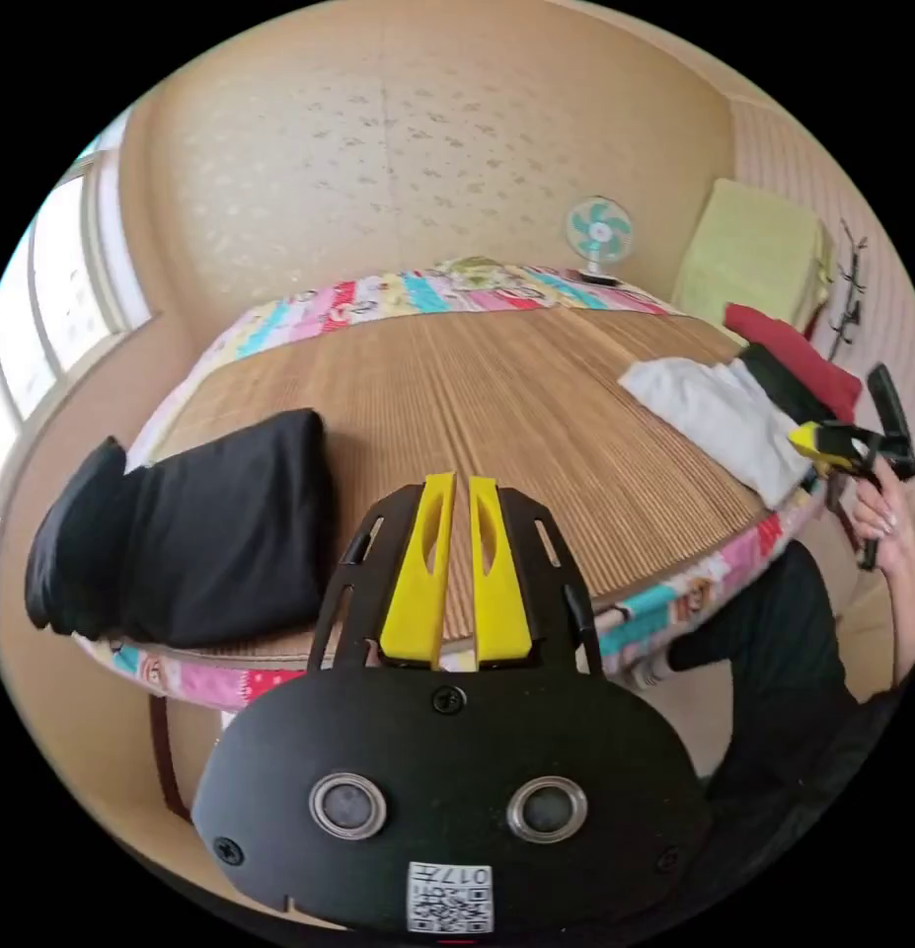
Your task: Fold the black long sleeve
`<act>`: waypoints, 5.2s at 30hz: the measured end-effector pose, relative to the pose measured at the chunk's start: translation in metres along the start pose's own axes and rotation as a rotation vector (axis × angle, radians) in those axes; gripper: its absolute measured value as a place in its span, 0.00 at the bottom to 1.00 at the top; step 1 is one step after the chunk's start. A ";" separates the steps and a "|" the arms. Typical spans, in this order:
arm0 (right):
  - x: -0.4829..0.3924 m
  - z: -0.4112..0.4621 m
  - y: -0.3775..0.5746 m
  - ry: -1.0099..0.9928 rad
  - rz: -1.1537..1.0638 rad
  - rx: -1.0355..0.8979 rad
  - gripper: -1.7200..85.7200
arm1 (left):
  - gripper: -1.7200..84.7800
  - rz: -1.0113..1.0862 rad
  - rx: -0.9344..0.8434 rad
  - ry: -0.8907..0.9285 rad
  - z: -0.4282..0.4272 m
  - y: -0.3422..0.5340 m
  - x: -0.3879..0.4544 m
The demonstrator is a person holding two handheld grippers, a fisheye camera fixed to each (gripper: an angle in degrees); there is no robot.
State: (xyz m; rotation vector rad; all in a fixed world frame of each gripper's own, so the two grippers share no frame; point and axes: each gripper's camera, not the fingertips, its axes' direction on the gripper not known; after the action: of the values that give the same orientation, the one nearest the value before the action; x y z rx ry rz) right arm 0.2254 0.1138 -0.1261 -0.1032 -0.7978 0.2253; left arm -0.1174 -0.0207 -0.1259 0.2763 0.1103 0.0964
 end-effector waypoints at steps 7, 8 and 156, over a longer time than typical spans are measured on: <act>0.042 0.000 0.026 -0.143 0.110 0.059 0.04 | 0.20 -0.066 -0.432 -0.143 0.125 -0.015 -0.082; 0.047 -0.004 0.031 -0.154 0.113 0.070 0.03 | 0.15 -0.092 -0.437 -0.172 0.117 -0.013 -0.087; -0.448 0.002 0.005 0.159 -0.832 0.846 0.06 | 0.06 -0.166 0.756 0.538 -0.551 -0.194 -0.030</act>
State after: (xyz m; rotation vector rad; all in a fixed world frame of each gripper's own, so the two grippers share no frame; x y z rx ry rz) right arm -0.0797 0.0119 -0.4377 0.9829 -0.4800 -0.2467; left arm -0.1989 -0.0630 -0.7035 0.9912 0.7098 -0.0433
